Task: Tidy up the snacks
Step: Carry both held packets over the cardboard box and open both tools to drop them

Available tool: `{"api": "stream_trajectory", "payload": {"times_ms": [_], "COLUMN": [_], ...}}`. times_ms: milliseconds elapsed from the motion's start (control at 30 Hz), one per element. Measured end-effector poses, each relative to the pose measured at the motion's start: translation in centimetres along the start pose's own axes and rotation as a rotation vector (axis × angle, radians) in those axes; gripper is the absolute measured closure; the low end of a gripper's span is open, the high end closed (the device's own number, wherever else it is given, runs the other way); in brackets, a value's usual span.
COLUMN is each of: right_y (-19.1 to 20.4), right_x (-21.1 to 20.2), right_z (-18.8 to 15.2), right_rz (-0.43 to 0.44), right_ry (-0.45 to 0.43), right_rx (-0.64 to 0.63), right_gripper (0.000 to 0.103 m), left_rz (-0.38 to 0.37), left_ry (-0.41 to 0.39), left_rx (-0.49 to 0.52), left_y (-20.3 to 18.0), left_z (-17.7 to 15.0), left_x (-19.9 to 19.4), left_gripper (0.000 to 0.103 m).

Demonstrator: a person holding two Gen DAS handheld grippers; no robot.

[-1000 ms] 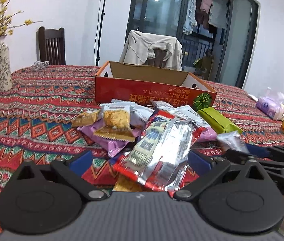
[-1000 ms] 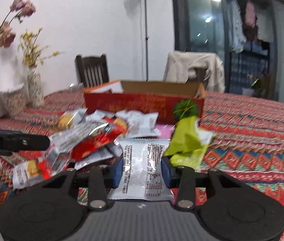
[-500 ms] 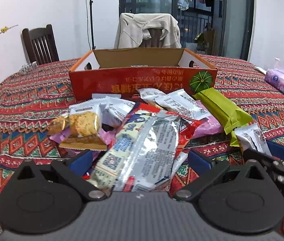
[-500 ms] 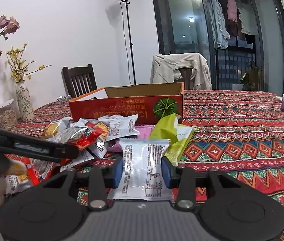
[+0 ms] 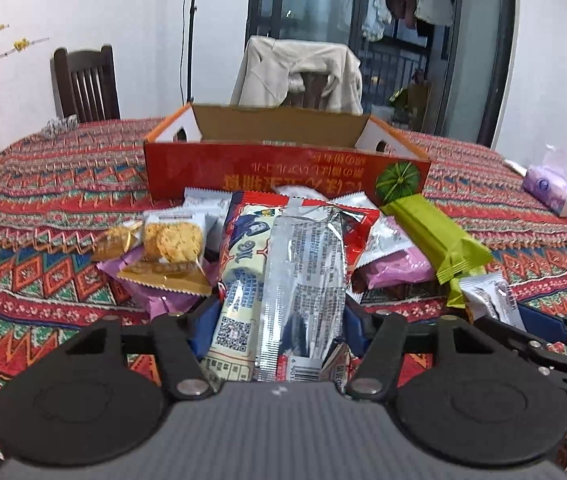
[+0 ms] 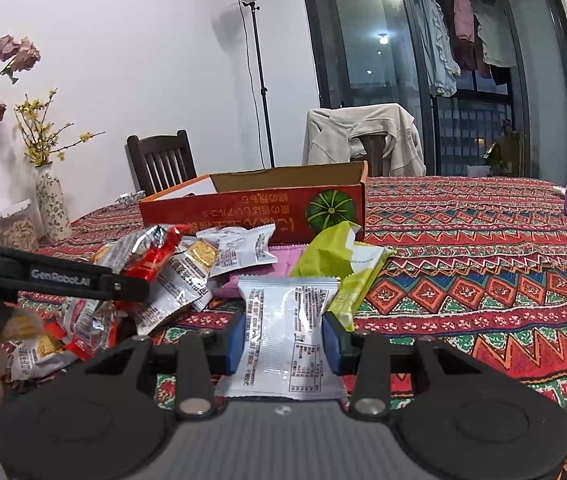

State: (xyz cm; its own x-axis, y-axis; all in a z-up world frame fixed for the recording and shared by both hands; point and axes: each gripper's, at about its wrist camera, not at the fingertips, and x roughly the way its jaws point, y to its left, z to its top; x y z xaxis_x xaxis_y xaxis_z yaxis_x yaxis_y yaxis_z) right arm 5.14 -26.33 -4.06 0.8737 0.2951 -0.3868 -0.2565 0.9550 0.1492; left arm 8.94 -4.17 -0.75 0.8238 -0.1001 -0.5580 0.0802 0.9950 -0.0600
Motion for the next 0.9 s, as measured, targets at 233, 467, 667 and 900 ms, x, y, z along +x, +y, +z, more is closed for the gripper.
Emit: {"api": "stream_trajectory", "payload": {"times_ms": [233, 467, 667, 900], "right_y": [1.0, 1.7, 1.9, 2.1], "right_x": [-0.8, -1.3, -1.4, -0.3], "right_z": [0.3, 1.3, 3.6, 7.0], "right_rz": [-0.002, -0.016, -0.036, -0.047], "right_ry": [-0.016, -0.043, -0.079, -0.107], "right_rx": [-0.028, -0.045, -0.057, -0.067], "right_gripper": [0.064, 0.064, 0.064, 0.064], "left_rz": [-0.005, -0.022, 0.0, 0.014], "left_ry": [-0.06, -0.106, -0.149, -0.194], "left_rx": [-0.008, -0.03, -0.033, -0.034], "left_y": [0.5, 1.4, 2.1, 3.1], "left_z": [0.5, 1.4, 3.4, 7.0], "left_x": [-2.3, -3.9, -4.5, -4.5], "left_gripper": [0.041, 0.041, 0.041, 0.041]}}
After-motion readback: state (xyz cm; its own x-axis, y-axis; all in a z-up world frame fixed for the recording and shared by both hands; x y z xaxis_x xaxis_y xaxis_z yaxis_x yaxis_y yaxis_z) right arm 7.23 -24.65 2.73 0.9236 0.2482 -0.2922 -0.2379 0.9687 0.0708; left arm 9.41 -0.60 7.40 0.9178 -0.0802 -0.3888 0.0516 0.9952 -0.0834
